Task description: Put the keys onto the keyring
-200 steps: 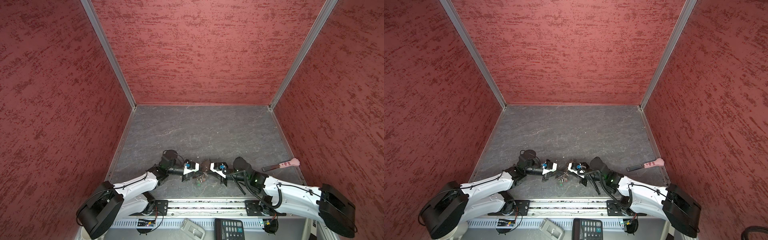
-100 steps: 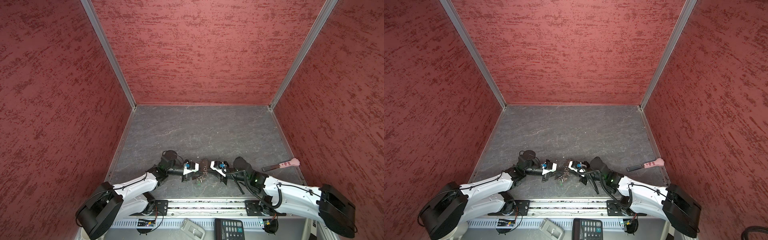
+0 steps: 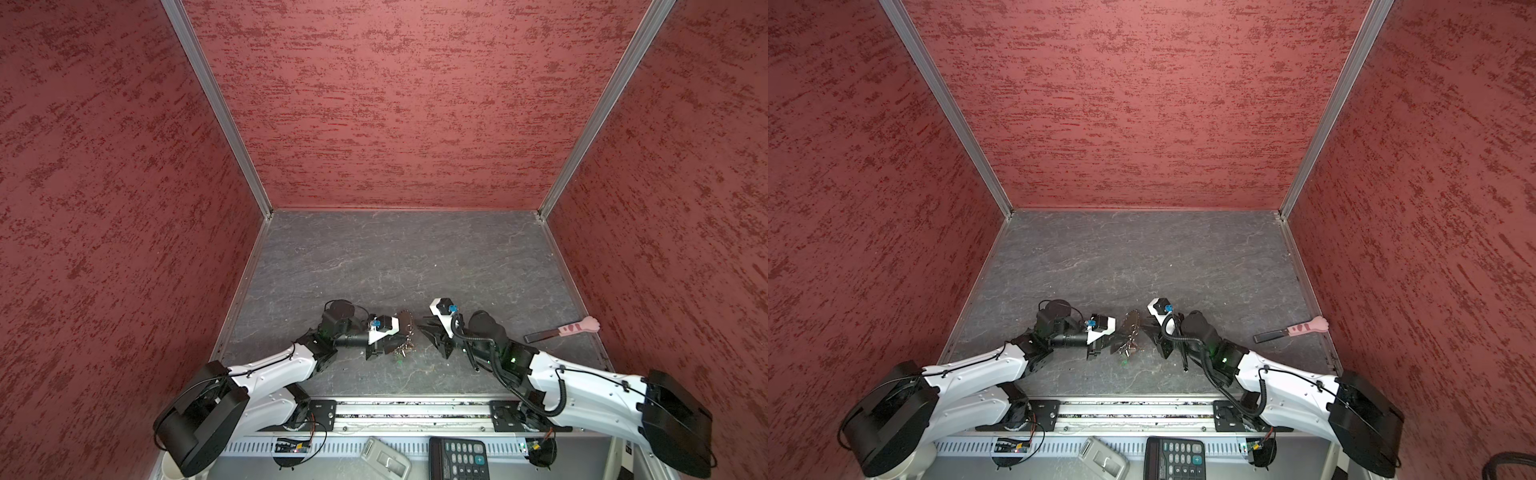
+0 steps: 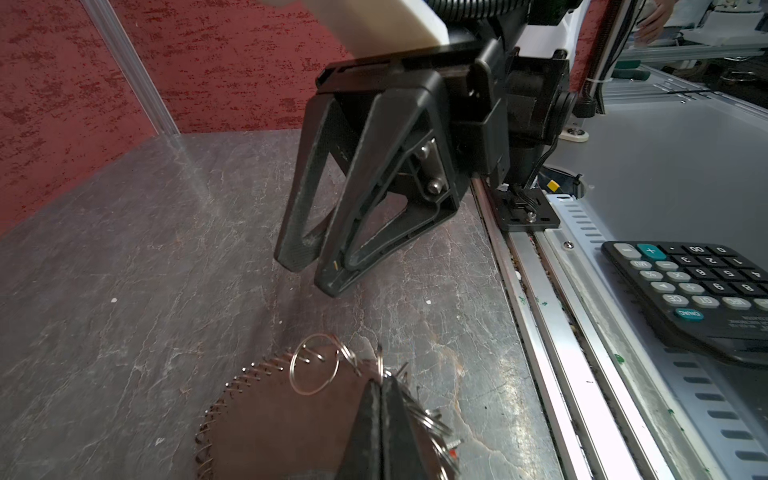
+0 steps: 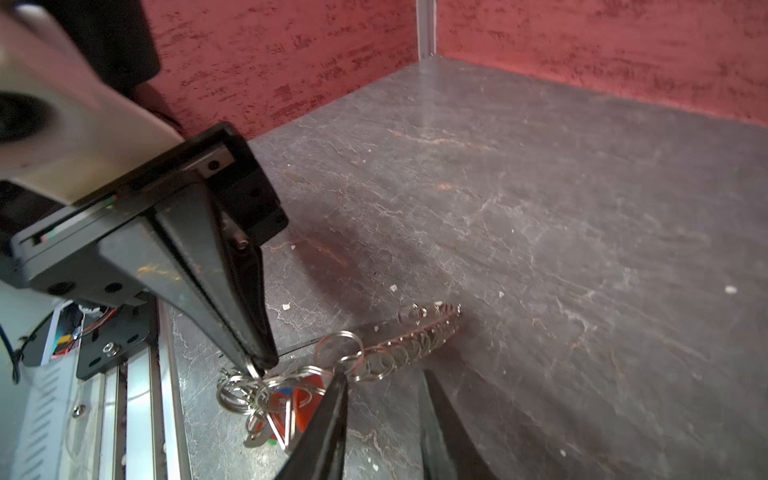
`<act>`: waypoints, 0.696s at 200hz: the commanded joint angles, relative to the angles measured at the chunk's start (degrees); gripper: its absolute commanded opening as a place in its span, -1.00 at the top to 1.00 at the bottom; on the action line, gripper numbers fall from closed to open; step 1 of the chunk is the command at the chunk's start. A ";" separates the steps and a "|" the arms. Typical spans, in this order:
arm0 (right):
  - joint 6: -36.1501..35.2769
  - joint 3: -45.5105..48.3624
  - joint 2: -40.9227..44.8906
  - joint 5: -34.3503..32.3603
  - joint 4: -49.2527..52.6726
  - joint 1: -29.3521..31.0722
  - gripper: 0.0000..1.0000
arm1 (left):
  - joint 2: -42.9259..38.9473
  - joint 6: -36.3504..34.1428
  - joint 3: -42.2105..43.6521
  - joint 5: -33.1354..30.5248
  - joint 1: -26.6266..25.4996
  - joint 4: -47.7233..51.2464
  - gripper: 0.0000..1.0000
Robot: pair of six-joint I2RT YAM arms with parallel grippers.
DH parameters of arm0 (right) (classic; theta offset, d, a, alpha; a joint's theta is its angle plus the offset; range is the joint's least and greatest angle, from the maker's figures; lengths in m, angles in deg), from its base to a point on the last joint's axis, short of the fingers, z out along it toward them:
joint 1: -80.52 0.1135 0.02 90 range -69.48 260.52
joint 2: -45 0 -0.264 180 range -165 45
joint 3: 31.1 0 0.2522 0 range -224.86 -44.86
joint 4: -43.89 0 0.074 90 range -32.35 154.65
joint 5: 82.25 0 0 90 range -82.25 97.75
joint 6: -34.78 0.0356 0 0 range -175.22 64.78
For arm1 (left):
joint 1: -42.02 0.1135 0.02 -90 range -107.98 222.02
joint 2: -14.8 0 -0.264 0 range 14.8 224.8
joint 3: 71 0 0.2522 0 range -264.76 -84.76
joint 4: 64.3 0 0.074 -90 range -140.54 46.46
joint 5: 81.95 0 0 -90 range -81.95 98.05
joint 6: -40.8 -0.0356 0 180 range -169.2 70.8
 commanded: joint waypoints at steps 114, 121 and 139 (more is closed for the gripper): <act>52.18 -17.61 -15.49 6.55 19.93 -0.32 0.06 | 1.80 -7.75 -0.83 -2.85 -5.18 2.37 1.00; 52.68 -17.92 -16.43 7.29 20.01 -0.32 0.06 | 1.92 -7.86 -0.95 -2.85 -5.36 2.54 1.00; 53.71 -18.66 -18.26 8.30 21.23 -0.41 0.06 | 2.06 -8.17 -1.02 -2.88 -5.61 3.09 1.00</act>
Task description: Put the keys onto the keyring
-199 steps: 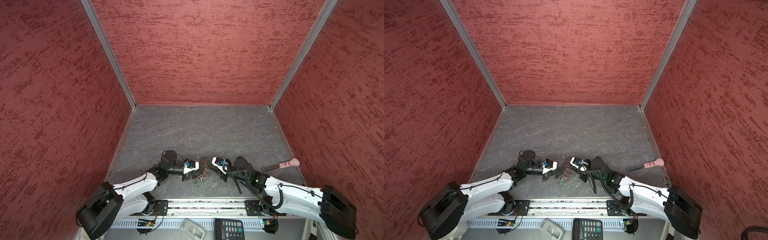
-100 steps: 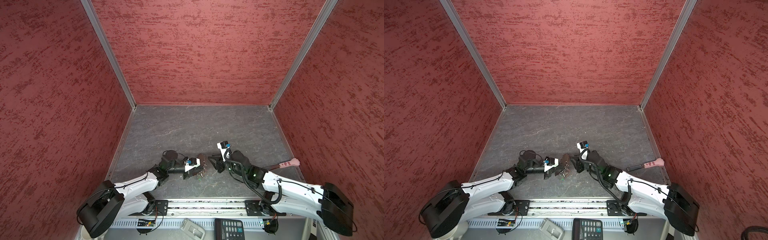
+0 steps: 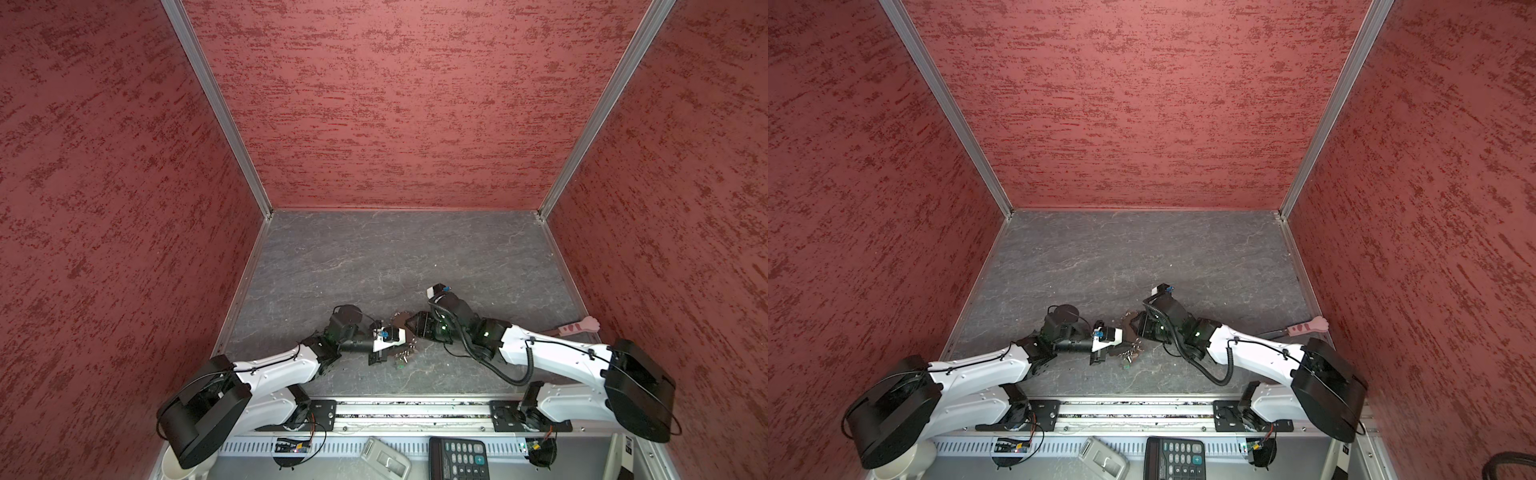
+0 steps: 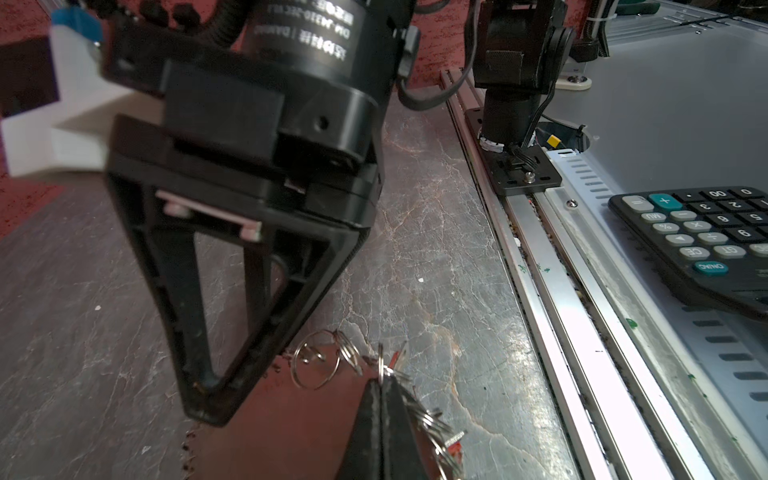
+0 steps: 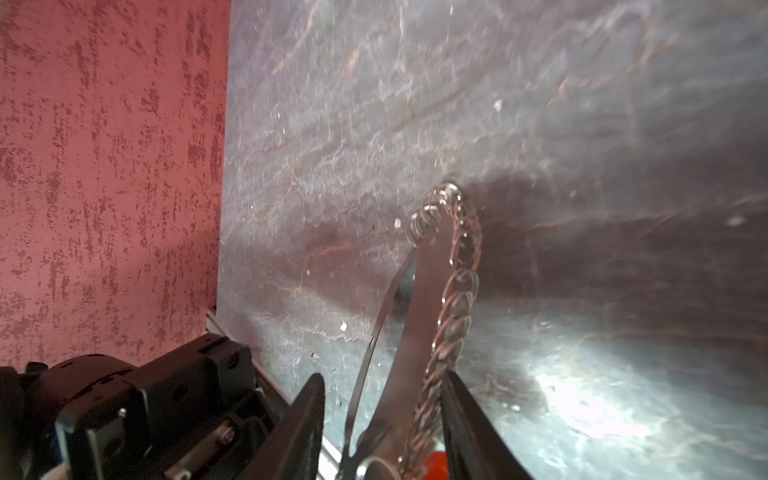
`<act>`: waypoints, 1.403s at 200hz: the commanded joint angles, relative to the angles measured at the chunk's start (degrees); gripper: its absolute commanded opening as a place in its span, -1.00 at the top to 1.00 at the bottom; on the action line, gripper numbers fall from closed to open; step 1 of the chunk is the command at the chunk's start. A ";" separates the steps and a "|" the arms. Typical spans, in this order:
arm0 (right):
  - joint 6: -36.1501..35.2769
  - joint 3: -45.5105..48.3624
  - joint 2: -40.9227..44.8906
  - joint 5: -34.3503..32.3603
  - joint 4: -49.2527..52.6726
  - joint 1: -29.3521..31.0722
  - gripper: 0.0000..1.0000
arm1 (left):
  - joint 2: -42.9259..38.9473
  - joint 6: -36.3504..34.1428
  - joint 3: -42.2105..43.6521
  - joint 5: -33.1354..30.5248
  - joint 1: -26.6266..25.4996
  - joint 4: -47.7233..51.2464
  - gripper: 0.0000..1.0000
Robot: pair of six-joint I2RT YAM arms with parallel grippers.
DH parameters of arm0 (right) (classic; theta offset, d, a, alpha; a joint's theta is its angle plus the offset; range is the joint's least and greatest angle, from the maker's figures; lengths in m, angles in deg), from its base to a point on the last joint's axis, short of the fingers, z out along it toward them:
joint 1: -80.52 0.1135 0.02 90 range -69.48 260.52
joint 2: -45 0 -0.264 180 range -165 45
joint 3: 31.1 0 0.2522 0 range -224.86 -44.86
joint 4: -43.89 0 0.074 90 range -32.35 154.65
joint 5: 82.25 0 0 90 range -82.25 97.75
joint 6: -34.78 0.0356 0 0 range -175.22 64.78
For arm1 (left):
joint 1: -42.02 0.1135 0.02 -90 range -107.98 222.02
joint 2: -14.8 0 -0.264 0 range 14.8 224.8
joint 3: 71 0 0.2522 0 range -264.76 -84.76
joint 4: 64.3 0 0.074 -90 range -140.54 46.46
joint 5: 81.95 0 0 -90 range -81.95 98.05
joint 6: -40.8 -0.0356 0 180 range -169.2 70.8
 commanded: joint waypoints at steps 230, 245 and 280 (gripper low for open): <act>5.00 -1.72 -5.97 3.46 -1.21 -1.42 0.89 | 0.48 -1.48 -1.20 -3.79 -2.94 0.57 0.50; 1.97 -2.15 -4.28 0.31 1.81 -2.24 0.90 | -1.15 1.26 -0.77 -4.62 -2.82 -0.57 0.20; -5.33 0.88 3.46 -1.91 2.43 -9.52 0.97 | -7.10 14.06 -2.31 -5.17 -1.25 0.30 -0.07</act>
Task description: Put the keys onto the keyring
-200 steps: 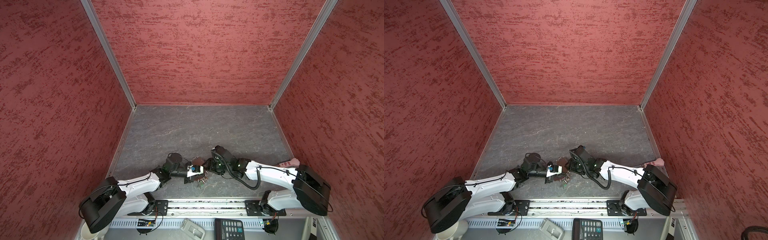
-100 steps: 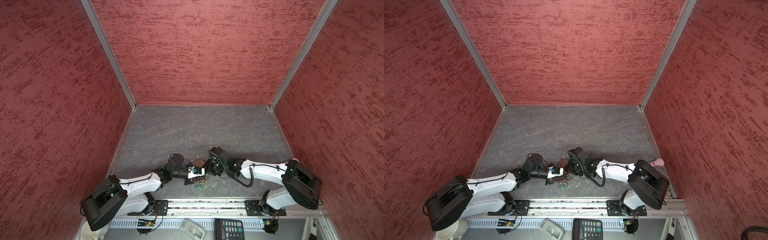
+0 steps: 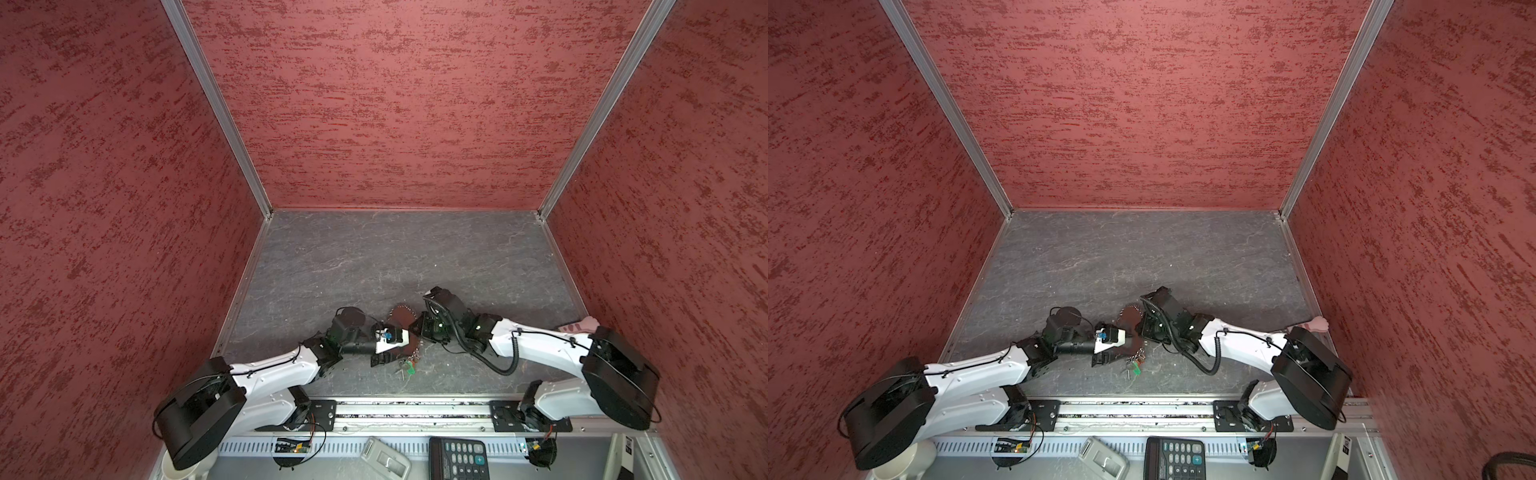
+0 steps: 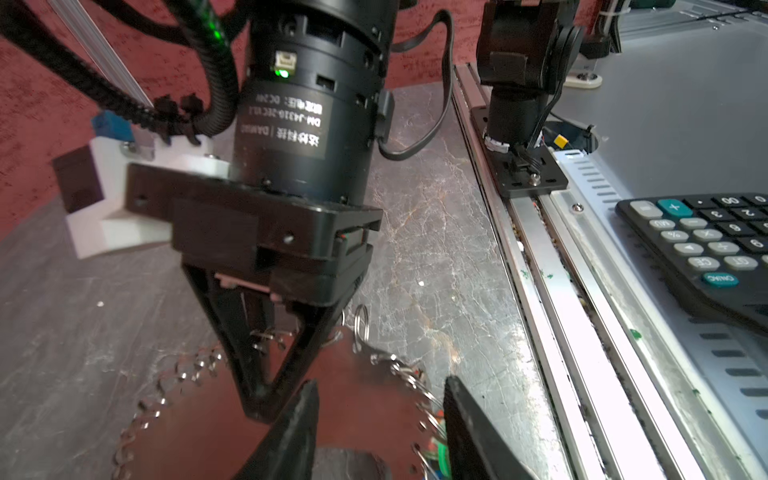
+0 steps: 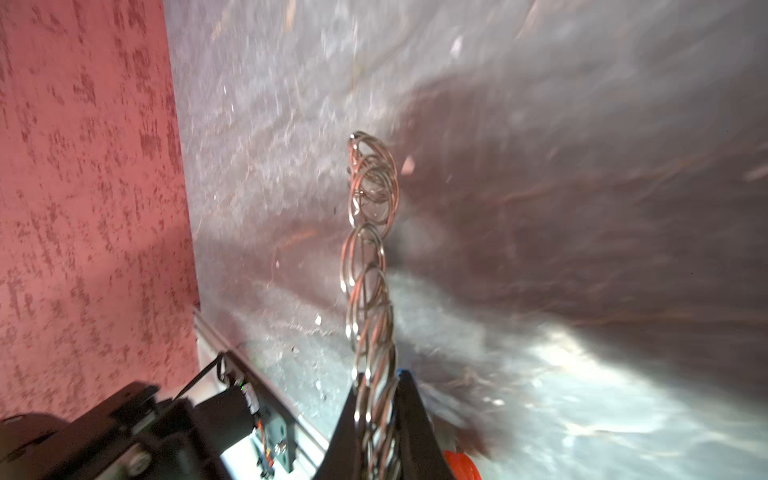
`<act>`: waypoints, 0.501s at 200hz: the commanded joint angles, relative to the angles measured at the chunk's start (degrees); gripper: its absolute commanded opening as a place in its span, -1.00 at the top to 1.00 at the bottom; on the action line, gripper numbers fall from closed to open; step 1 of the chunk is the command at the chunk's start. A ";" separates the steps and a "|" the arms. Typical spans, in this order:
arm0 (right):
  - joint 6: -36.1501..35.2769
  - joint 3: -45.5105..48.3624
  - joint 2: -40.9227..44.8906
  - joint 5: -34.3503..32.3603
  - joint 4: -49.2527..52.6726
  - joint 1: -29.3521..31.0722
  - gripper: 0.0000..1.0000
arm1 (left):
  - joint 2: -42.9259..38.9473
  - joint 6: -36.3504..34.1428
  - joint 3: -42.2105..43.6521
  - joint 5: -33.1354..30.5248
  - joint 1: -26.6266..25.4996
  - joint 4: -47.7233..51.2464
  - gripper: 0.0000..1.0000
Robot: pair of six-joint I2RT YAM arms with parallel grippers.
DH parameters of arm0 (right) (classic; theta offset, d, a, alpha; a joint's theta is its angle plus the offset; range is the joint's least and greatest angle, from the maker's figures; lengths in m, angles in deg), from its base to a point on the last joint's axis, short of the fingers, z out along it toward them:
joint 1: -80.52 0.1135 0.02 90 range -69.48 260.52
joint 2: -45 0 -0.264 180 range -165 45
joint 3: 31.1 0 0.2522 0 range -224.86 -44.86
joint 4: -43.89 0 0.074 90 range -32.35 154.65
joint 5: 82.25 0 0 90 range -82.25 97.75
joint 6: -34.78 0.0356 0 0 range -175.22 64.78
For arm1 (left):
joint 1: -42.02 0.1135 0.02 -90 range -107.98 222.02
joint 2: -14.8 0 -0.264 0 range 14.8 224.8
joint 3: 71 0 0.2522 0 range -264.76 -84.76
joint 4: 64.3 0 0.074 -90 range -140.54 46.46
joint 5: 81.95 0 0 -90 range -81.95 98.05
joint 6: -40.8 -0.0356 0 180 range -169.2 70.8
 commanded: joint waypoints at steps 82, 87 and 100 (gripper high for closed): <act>-16.80 8.59 9.34 7.69 -31.73 -12.16 0.98 | -5.13 40.48 -10.71 -16.74 11.09 11.81 -0.11; -16.59 9.10 8.89 8.45 -34.27 -12.19 0.98 | -4.69 43.10 -11.07 -15.22 12.79 11.83 -0.11; -15.68 11.09 8.08 9.05 -40.61 -12.19 0.98 | -3.46 48.00 -11.74 -11.61 16.10 11.56 -0.10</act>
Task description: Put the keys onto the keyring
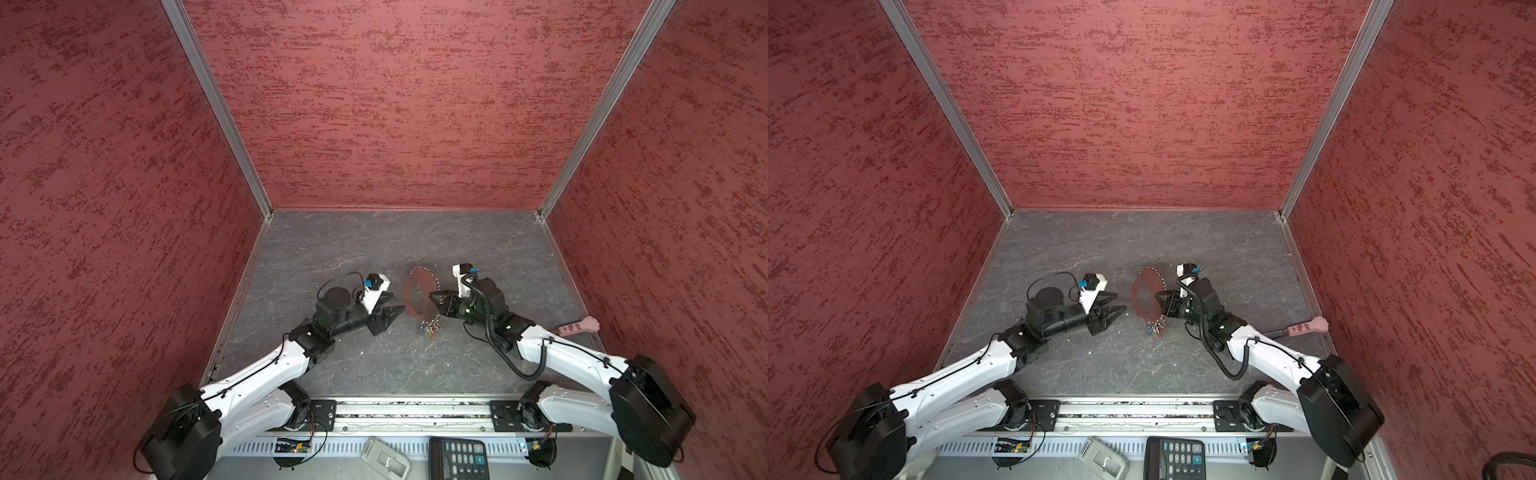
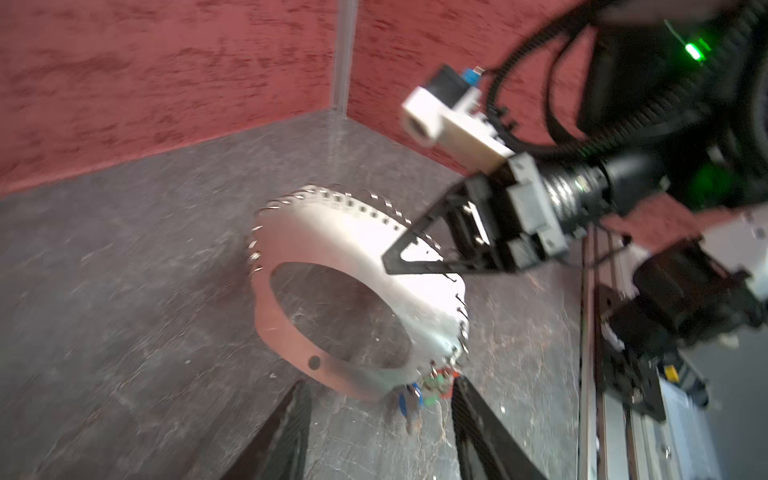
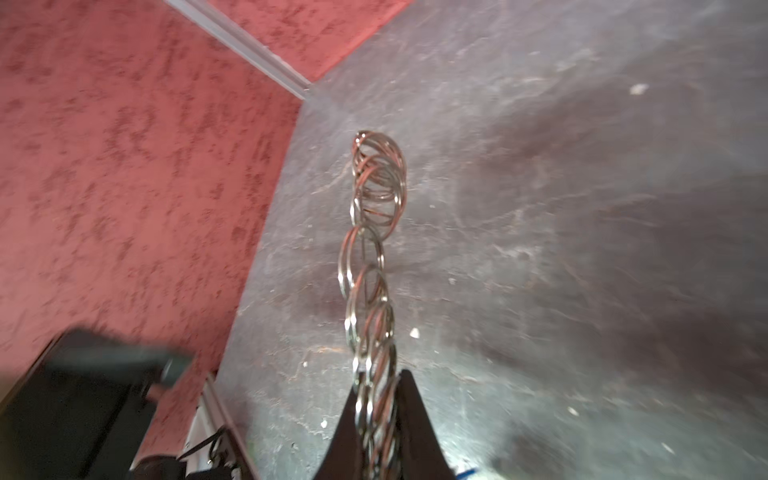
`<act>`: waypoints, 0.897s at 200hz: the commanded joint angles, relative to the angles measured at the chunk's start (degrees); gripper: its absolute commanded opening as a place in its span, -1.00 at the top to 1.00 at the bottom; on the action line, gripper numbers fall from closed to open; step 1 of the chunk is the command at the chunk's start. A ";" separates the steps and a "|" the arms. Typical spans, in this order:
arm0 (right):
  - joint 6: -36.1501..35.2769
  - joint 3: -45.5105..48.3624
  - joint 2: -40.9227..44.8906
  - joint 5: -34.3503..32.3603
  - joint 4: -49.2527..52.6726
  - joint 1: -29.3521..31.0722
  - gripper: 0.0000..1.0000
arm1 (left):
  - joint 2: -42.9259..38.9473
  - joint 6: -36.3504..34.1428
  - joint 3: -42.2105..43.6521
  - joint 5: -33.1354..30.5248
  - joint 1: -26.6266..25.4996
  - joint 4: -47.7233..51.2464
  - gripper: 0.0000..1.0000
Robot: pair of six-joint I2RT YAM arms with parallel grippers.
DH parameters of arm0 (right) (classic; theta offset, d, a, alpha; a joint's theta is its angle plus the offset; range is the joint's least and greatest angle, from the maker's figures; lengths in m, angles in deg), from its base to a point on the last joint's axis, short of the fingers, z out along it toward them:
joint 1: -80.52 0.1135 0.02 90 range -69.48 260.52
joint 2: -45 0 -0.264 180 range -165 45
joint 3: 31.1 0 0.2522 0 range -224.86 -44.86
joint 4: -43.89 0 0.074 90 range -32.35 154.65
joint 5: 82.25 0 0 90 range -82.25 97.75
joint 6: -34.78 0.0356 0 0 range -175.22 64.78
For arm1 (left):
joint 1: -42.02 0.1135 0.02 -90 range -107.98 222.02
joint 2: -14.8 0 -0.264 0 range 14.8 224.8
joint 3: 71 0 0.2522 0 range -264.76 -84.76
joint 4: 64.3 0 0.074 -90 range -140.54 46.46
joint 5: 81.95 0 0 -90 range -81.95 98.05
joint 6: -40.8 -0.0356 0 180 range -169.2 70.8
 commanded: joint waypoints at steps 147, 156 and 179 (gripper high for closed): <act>6.27 11.35 -16.80 12.75 -67.04 1.54 0.99 | 4.12 24.45 1.76 13.66 7.72 -7.59 -0.12; 6.01 11.76 -16.43 12.33 -67.59 1.55 0.99 | 3.93 24.18 1.85 13.36 7.72 -7.07 -0.12; 4.77 11.90 -14.93 10.90 -64.58 1.54 1.00 | 2.06 23.77 2.79 12.04 8.11 -6.48 -0.14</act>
